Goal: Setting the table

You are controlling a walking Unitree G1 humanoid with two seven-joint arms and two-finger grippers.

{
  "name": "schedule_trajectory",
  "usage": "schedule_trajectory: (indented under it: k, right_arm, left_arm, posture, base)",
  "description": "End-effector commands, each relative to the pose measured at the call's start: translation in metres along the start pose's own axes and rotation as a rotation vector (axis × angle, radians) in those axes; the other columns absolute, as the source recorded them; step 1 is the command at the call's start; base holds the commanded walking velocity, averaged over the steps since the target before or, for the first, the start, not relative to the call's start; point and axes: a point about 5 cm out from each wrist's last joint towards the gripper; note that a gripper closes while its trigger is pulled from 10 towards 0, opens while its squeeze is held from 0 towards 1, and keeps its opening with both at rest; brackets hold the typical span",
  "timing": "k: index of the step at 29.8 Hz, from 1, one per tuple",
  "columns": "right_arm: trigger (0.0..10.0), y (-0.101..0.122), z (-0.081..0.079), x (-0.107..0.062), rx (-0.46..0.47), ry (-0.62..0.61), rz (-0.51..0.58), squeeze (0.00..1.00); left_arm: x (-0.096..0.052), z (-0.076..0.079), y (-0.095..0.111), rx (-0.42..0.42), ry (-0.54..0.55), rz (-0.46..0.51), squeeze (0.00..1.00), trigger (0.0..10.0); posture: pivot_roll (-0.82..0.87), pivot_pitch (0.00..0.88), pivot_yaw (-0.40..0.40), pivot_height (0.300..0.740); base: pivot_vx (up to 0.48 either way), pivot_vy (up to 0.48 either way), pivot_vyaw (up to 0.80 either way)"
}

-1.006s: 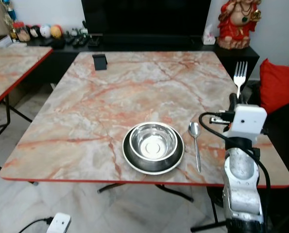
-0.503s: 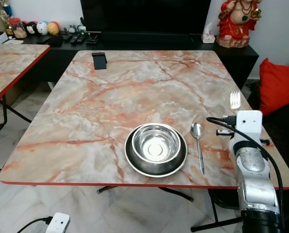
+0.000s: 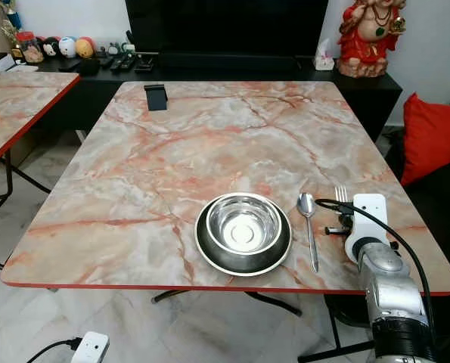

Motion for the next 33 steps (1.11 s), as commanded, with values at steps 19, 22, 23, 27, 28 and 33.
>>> schedule_trajectory:
  k: [19,22,23,27,28,33]
  right_arm:
    - [10.0,0.011,-0.015,0.019,0.068,0.004,0.107,0.00]
    - [10.0,0.008,-0.017,0.020,0.063,0.007,0.101,0.00]
    - [10.0,0.007,-0.017,0.021,0.061,0.006,0.100,0.00]
    - [10.0,0.007,-0.018,0.022,0.044,0.001,0.107,0.00]
    - [10.0,0.007,-0.018,0.022,0.046,0.001,0.108,0.00]
    - [10.0,0.003,-0.021,0.023,0.049,0.004,0.106,0.00]
  left_arm:
    - [-0.001,-0.003,-0.001,0.008,0.007,-0.007,0.00,10.0]
    - [-0.001,-0.003,-0.001,0.007,0.007,-0.009,0.00,10.0]
    - [-0.001,-0.003,-0.001,0.007,0.008,-0.009,0.00,10.0]
    - [-0.001,-0.004,-0.002,0.007,0.010,-0.010,0.00,10.0]
    - [-0.001,-0.004,-0.002,0.007,0.010,-0.010,0.00,10.0]
    - [-0.001,-0.004,-0.002,0.009,0.011,-0.009,0.00,10.0]
  posture:
    - [0.00,0.000,0.013,0.740]
    - [0.01,0.000,0.012,0.740]
    - [0.01,0.000,0.012,0.740]
    - [0.01,0.000,0.014,0.740]
    - [0.01,0.000,0.014,0.740]
    - [0.01,0.000,0.015,0.740]
  base:
    - [0.000,0.000,0.00]
    - [0.000,0.000,0.00]
    - [0.000,0.000,0.00]
    - [0.000,0.000,0.00]
    - [0.000,0.000,0.00]
    - [0.000,0.000,0.00]
Point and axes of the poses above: a point about 5 cm out from each wrist's last joint towards the gripper, its own x axis pointing out of the wrist towards the gripper, its own y axis along the axis of the wrist's last joint, z = x × y, and after that the axes turned 1 degree about -x, right-handed
